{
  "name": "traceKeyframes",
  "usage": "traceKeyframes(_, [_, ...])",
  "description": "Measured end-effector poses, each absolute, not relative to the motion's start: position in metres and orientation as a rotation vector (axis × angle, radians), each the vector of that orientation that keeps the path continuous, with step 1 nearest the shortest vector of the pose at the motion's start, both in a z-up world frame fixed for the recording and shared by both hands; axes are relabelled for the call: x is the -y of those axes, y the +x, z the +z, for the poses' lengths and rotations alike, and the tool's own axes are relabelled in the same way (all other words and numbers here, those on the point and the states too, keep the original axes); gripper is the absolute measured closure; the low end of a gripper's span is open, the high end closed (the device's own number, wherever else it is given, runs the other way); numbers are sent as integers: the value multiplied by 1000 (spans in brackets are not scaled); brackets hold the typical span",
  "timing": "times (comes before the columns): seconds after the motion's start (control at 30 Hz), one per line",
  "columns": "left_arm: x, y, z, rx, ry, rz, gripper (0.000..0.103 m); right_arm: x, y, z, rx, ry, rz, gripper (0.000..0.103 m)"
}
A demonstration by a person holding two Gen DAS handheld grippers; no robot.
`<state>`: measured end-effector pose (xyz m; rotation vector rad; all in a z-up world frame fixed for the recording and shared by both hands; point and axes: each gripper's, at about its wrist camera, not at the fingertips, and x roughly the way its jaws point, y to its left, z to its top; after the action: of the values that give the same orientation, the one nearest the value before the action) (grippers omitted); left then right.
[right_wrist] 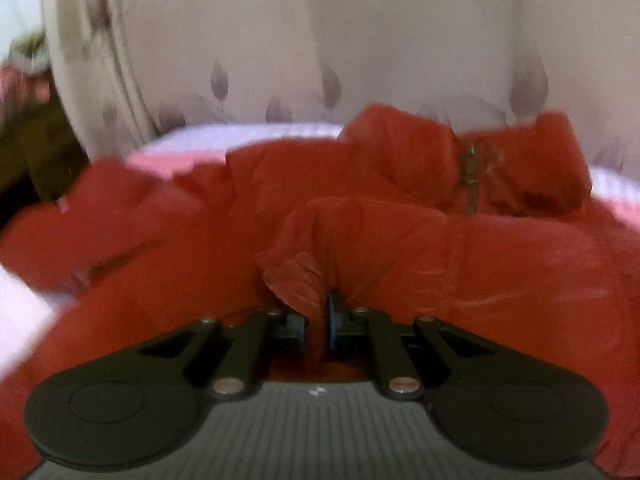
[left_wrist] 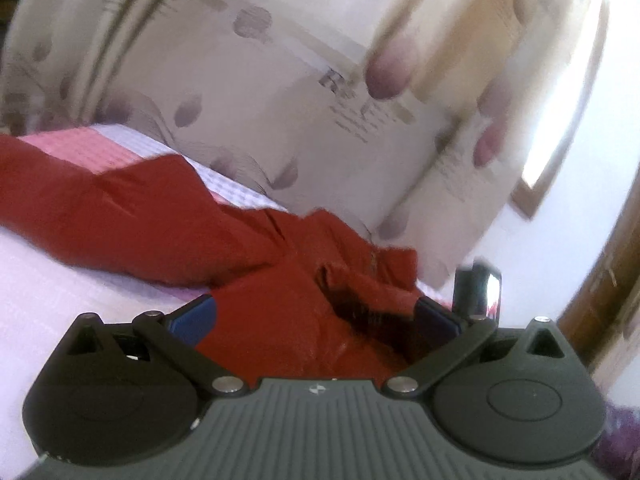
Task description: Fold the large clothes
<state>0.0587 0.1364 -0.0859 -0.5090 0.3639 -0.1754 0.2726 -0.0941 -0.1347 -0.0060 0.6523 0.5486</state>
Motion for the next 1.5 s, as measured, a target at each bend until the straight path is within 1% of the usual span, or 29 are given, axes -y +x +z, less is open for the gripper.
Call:
traceKeyframes(0.13, [-168,55,-78,-312,-533,-63,0,82,251,-138,-591,-187,510,92])
traceKeyframes(0.27, [-213,54,-84,-305,-613,35,1,64,237,-142,-518,-342,464,91])
traceKeyframes(0.37, [-255,60,-100,-336,-726,67,1,55,236,-145,-493,-376,427,90])
traceKeyframes(0.47, [-291,70,-112,-363,-777,140,8,56,233,-145,-486,-384,423,90])
traceKeyframes(0.63, [-353,81,-119,-357,-848,303,8,65,238,-144,-496,-326,441,89])
traceKeyframes(0.73, [-386,87,-129,-377,-959,331,8,66,237,-144,-493,-319,443,89])
traceKeyframes(0.8, [-398,96,-129,-370,-944,338,12,65,237,-143,-490,-325,442,89])
traceKeyframes(0.83, [-403,102,-127,-379,-935,335,14,66,237,-144,-490,-323,442,89])
traceKeyframes(0.87, [-405,109,-126,-391,-920,330,33,66,238,-144,-490,-321,442,89])
traceKeyframes(0.9, [-406,118,-126,-417,-890,332,80,67,239,-144,-491,-320,442,89])
traceKeyframes(0.93, [-408,127,-127,-462,-858,337,100,67,239,-144,-491,-318,442,89])
traceKeyframes(0.97, [-411,132,-131,-483,-867,329,100,68,240,-144,-492,-315,443,89])
traceKeyframes(1.0, [-412,130,-132,-462,-888,335,100,68,240,-145,-492,-312,443,89])
traceKeyframes(1.1, [-403,124,-110,-388,-844,355,100,69,241,-145,-493,-308,444,88])
traceKeyframes(1.17, [-393,121,-83,-323,-847,312,100,70,242,-144,-497,-299,443,85])
traceKeyframes(1.27, [-358,117,-26,-236,-740,228,100,77,248,-139,-533,-244,451,79])
traceKeyframes(1.33, [-324,115,17,-172,-660,153,100,93,247,-124,-552,-157,463,78])
traceKeyframes(1.4, [-285,114,55,-120,-595,70,100,117,239,-110,-509,-12,468,78])
traceKeyframes(1.5, [-223,123,94,-97,-547,-90,100,145,223,-90,-474,56,481,78])
